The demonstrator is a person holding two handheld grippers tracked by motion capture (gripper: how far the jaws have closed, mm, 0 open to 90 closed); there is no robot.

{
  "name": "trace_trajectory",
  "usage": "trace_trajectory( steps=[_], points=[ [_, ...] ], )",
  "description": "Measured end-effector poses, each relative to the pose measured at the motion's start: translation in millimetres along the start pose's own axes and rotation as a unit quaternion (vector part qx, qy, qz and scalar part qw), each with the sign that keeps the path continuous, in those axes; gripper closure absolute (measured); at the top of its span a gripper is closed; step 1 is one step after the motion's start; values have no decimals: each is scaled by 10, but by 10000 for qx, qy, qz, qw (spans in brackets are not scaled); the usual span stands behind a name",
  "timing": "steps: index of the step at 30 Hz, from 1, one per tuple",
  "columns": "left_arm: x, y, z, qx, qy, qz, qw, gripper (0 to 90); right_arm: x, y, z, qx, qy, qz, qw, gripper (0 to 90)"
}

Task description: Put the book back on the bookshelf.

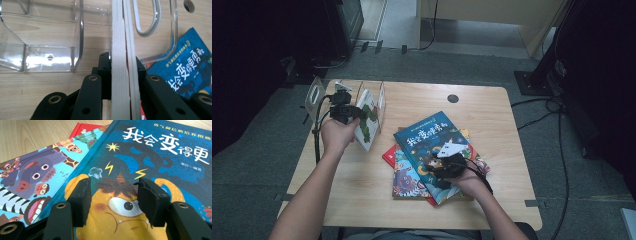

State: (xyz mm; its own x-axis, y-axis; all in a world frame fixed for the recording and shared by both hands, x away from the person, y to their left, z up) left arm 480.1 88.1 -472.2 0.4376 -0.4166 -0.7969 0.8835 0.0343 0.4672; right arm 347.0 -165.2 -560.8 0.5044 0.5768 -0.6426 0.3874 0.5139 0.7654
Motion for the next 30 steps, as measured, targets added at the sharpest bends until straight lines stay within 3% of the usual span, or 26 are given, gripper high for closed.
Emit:
trace_trajectory(
  steps=[17,30],
  points=[
    [187,267,11,-137,167,22,9998,770,11,11,-2,-31,35,5,10000,466],
    [308,275,32,-160,183,2,9997,766,16,15,-1,-48,46,9,10000,470]
  ],
)
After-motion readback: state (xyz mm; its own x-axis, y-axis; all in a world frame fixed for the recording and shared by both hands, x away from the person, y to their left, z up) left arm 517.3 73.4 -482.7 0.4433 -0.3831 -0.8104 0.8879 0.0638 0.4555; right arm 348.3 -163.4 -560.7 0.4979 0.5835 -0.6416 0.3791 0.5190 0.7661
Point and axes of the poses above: each handheld gripper's, and its own axes: x roughly forward along the jaws, y roughly out of its top, z roughly to its right, the point moved 10 cm from there along x, roughly forward along the jaws, and after that the axes turned 5 degrees about -y, right-handed, at the moved point
